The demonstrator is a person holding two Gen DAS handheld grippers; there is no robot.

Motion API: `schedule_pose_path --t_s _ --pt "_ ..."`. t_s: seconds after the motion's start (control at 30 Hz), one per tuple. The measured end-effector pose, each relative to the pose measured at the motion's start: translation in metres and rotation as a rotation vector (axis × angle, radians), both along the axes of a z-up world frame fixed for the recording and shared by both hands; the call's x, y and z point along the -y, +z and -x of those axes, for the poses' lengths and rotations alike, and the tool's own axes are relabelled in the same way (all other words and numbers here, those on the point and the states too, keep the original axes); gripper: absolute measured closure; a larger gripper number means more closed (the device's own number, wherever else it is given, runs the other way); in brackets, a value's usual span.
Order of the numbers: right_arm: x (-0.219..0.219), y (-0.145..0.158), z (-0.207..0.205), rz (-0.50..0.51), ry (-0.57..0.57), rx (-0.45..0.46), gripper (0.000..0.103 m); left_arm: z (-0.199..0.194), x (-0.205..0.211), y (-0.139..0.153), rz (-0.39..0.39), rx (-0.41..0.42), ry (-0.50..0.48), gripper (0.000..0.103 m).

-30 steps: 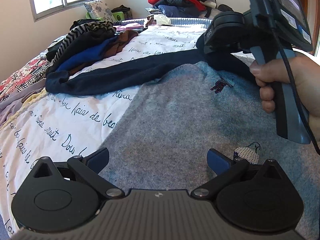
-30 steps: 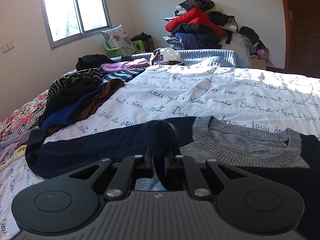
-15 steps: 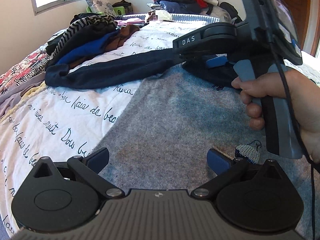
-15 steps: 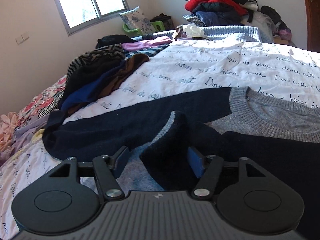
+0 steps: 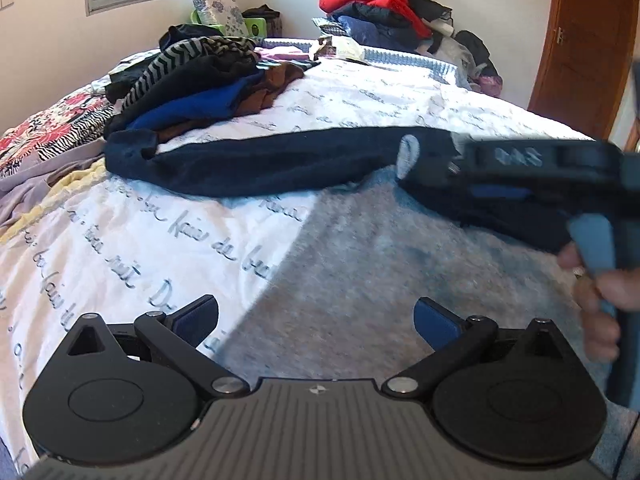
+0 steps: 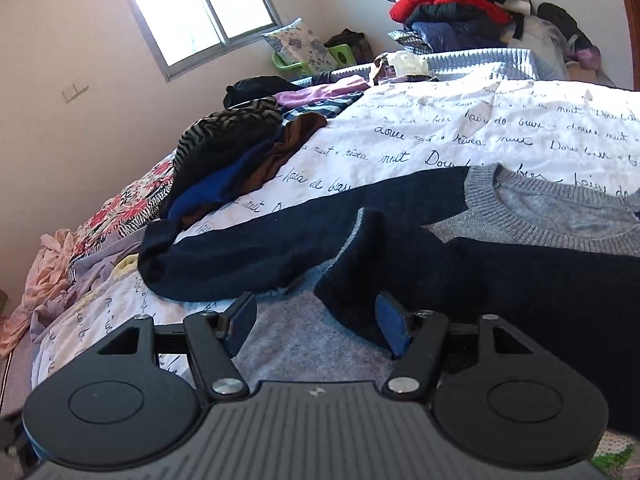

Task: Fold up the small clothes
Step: 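Lay the sleeve across the sweater body and open the right gripper, then grasp the cuff of the other navy sleeve with the left gripper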

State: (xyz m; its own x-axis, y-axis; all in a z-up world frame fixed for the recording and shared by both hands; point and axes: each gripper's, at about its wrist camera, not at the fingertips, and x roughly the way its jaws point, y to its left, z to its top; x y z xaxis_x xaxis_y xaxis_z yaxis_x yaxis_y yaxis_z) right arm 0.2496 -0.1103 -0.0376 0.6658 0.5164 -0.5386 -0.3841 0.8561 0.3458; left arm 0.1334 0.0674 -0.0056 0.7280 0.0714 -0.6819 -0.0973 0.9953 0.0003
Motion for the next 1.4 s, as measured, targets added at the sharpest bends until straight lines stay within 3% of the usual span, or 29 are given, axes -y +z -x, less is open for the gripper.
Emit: schedule_pose_path --t_s 0.23,0.43,0.57,0.67,0.77,0.87,1.03,1.27,1.4 --pt "0.026 -0.004 0.057 0.110 0.056 0.021 0.037 -0.049 -0.075 0.021 -0.039 0.051 0.182 0.000" --pt "0.047 -0.024 0.093 0.067 0.041 -0.023 0.034 -0.128 -0.117 0.016 -0.249 0.058 0.376 0.000" --pt "0.060 -0.034 0.108 0.016 0.001 -0.047 0.034 -0.179 -0.137 -0.003 -0.411 -0.017 0.485 0.000" --pt "0.068 -0.037 0.112 -0.021 -0.022 -0.052 0.033 -0.201 -0.150 -0.019 -0.455 -0.105 0.519 0.000" --pt "0.073 -0.038 0.111 -0.042 -0.035 -0.053 0.033 -0.201 -0.162 -0.024 -0.493 -0.130 0.572 0.000" --pt "0.073 -0.040 0.109 -0.046 -0.038 -0.054 0.033 -0.185 -0.187 -0.017 -0.437 -0.107 0.646 0.000" --pt "0.069 -0.044 0.113 -0.050 -0.039 -0.039 0.029 -0.151 -0.234 -0.007 -0.251 -0.107 0.743 0.000" --pt "0.065 -0.050 0.115 -0.037 -0.030 -0.011 0.026 -0.128 -0.256 0.010 -0.102 -0.034 0.763 0.000" --pt "0.061 -0.051 0.118 -0.021 -0.021 0.009 0.023 -0.129 -0.266 0.005 0.008 -0.024 0.752 0.000"
